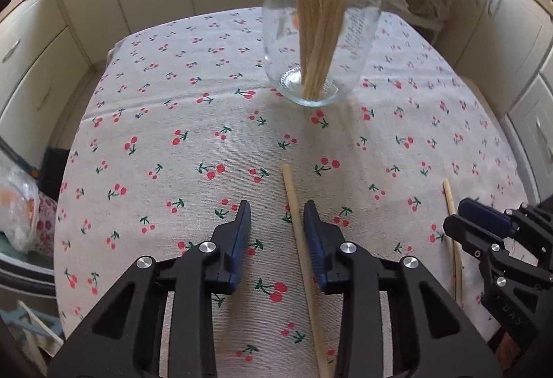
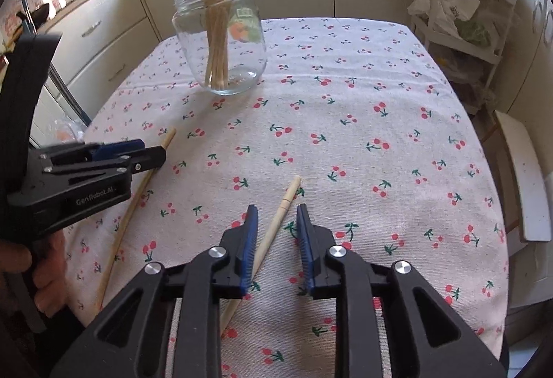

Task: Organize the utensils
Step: 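Grasp a chopstick with the left gripper while the right gripper grasps another, then lift the left gripper's chopstick into the jar and open the gripper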

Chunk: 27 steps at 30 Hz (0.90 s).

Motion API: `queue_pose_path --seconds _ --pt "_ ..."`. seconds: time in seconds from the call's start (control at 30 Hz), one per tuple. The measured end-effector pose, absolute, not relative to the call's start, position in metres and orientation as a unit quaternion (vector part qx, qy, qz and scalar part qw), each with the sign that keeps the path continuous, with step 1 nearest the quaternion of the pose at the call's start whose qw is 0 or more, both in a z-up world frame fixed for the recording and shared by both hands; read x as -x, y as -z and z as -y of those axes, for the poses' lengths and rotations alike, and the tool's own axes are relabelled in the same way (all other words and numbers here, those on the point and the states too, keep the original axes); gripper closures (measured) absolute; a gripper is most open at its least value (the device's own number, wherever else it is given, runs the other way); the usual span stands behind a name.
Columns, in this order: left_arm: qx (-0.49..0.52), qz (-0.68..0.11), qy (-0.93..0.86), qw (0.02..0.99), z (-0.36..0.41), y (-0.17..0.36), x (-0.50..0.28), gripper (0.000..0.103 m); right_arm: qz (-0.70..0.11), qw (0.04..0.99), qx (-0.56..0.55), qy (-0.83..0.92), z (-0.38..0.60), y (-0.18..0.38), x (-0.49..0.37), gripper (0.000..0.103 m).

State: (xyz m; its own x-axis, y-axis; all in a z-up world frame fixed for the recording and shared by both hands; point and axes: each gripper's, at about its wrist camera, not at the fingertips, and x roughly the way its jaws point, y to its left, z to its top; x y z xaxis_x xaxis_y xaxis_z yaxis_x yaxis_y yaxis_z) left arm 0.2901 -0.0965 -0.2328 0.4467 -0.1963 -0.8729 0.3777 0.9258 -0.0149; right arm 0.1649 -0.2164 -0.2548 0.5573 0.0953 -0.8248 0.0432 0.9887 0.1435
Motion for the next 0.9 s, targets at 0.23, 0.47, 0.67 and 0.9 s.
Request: queue_pose_path --seconds 0.23,0.47,0.67,0.9 --pt "-0.075 -0.511 0.203 0.832 0.096 0.229 -0.3 0.098 -0.465 0.882 -0.075 -0.006 0.219 0.256 -0.164 0.094" --pt "0.004 -0.38 0.225 0.897 0.076 0.148 -0.3 0.098 -0.469 0.878 -0.095 -0.01 0.227 0.257 -0.166 0.096" --pt "0.066 -0.201 0.252 0.944 0.076 0.058 -0.308 0.098 -0.479 0.875 -0.065 -0.004 0.219 0.255 -0.17 0.094" --pt "0.122 -0.113 0.223 0.96 0.088 0.028 -0.336 0.098 -0.467 0.884 -0.031 -0.003 0.211 0.257 -0.168 0.091"
